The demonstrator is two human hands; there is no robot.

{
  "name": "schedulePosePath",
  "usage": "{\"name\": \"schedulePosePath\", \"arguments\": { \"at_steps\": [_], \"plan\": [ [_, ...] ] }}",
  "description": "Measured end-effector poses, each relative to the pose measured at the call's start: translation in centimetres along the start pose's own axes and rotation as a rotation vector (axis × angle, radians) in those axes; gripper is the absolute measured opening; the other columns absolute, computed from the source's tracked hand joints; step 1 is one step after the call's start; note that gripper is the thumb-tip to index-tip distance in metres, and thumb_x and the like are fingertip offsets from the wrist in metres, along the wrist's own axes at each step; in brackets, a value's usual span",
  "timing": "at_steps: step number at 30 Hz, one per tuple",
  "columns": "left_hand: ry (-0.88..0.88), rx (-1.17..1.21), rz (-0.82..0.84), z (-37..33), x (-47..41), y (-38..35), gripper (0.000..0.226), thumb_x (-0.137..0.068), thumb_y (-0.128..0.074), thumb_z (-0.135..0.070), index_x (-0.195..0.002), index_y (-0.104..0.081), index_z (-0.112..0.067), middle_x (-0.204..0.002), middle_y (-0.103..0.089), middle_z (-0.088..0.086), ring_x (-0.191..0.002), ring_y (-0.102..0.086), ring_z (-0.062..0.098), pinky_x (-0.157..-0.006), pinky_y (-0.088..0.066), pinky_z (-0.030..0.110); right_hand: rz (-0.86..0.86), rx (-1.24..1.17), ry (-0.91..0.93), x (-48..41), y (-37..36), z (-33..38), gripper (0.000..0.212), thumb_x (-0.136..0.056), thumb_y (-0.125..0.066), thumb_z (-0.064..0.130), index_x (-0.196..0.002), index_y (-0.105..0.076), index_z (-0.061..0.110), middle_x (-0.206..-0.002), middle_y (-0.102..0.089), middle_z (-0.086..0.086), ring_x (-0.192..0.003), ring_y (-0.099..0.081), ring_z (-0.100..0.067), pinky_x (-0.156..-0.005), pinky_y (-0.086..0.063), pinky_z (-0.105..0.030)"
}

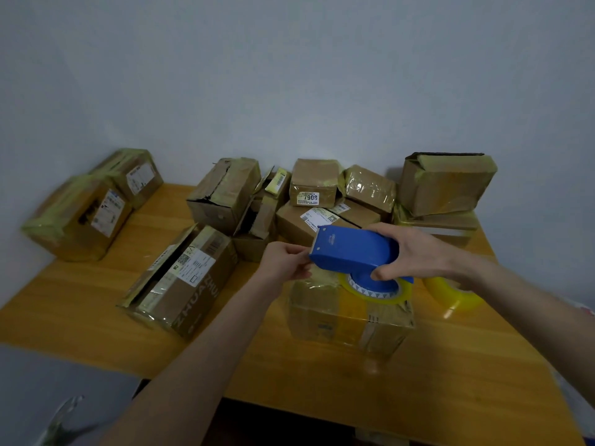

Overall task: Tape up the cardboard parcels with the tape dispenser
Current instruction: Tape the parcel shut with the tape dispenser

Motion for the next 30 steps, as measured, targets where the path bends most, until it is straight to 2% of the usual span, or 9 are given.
{"name": "schedulePosePath", "arguments": {
  "at_steps": [3,5,9,16,21,24,26,28,30],
  "plan": [
    [-0.029,-0.011,-0.048,-0.6,-0.1,2.2,0.001,-0.086,-0.067,-0.016,-0.085,-0.066,-0.017,-0.085,-0.066,0.004,-0.073,-0.064,0.012,-0.052,-0.050,0.017,-0.012,0.040,0.018,0.0,1.0,0.4,0.061,-0.069,-0.080,0.032,-0.121,-0.048,0.036,-0.104,-0.057,0.015,-0.091,-0.059,-0.004,-0.069,-0.045,-0.015],
    [-0.018,-0.017,-0.088,-0.3,-0.2,4.6,0.005,-0.085,-0.068,-0.017,-0.088,-0.069,-0.013,-0.086,-0.066,0.004,-0.071,-0.062,0.011,-0.050,-0.049,0.015,-0.014,0.067,-0.009,0.4,2.2,0.0,0.061,-0.062,-0.073,0.040,-0.118,-0.049,0.037,-0.103,-0.058,0.015,-0.090,-0.059,-0.003,-0.068,-0.043,-0.015],
    [0.029,-0.009,-0.099,1.6,0.1,6.6,0.012,-0.085,-0.069,-0.015,-0.093,-0.071,-0.006,-0.082,-0.065,0.005,-0.068,-0.061,0.011,-0.049,-0.049,0.015,0.055,0.058,-0.042,1.0,2.8,-1.0,0.059,-0.059,-0.070,0.042,-0.115,-0.052,0.037,-0.105,-0.061,0.010,-0.092,-0.062,-0.008,-0.078,-0.052,-0.023],
    [0.024,-0.084,-0.140,3.5,-0.5,5.8,0.013,-0.087,-0.067,-0.015,-0.096,-0.069,-0.006,-0.090,-0.064,0.007,-0.078,-0.061,0.014,-0.054,-0.050,0.017,0.072,0.151,-0.048,0.7,1.7,-1.2,0.059,-0.066,-0.078,0.039,-0.117,-0.049,0.035,-0.103,-0.058,0.014,-0.089,-0.058,-0.002,-0.067,-0.041,-0.012],
    [0.076,-0.149,-0.176,6.2,-1.4,4.7,0.018,-0.089,-0.064,-0.012,-0.102,-0.066,0.001,-0.085,-0.063,0.008,-0.074,-0.060,0.015,-0.059,-0.051,0.021,0.101,0.224,-0.077,0.2,-0.1,-1.8,0.054,-0.073,-0.077,0.034,-0.118,-0.049,0.035,-0.102,-0.060,0.009,-0.090,-0.059,-0.008,-0.081,-0.053,-0.032],
    [0.110,-0.183,-0.133,7.6,-1.5,3.3,0.027,-0.091,-0.061,-0.015,-0.112,-0.063,0.002,-0.086,-0.064,0.007,-0.077,-0.062,0.016,-0.059,-0.052,0.021,0.093,0.219,-0.108,0.0,-0.5,-2.0,0.055,-0.071,-0.076,0.037,-0.119,-0.049,0.035,-0.103,-0.060,0.008,-0.091,-0.059,-0.011,-0.081,-0.053,-0.035],
    [0.100,-0.265,-0.085,7.7,-1.6,2.5,0.039,-0.094,-0.057,-0.020,-0.130,-0.055,-0.006,-0.091,-0.064,0.006,-0.081,-0.063,0.017,-0.056,-0.050,0.021,0.095,0.259,-0.106,-0.1,-0.8,-2.0,0.057,-0.071,-0.076,0.038,-0.121,-0.048,0.035,-0.102,-0.060,0.009,-0.089,-0.058,-0.010,-0.076,-0.052,-0.030],
    [0.032,-0.498,-0.073,6.7,-1.9,2.3,0.052,-0.096,-0.054,-0.025,-0.145,-0.037,-0.020,-0.095,-0.061,0.004,-0.080,-0.061,0.017,-0.056,-0.051,0.024,0.101,0.316,-0.102,-0.3,-1.1,-2.0,0.060,-0.071,-0.074,0.041,-0.124,-0.047,0.034,-0.102,-0.060,0.007,-0.089,-0.058,-0.013,-0.076,-0.053,-0.033],
    [-0.052,-0.768,-0.079,5.2,-2.4,2.1,0.063,-0.097,-0.052,-0.028,-0.151,-0.019,-0.032,-0.111,-0.057,0.007,-0.084,-0.060,0.018,-0.066,-0.056,0.031,0.103,0.360,-0.094,-0.6,-1.4,-1.8,0.063,-0.072,-0.073,0.043,-0.128,-0.045,0.033,-0.103,-0.060,0.005,-0.090,-0.058,-0.016,-0.078,-0.054,-0.036]
  ]
}}
Point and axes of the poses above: each hand's wrist, its own x-axis away from the middle knuckle, its own y-axis out of the back of the hand, z = x × y, the point moved 7 cm from there along -x, towards the middle knuckle
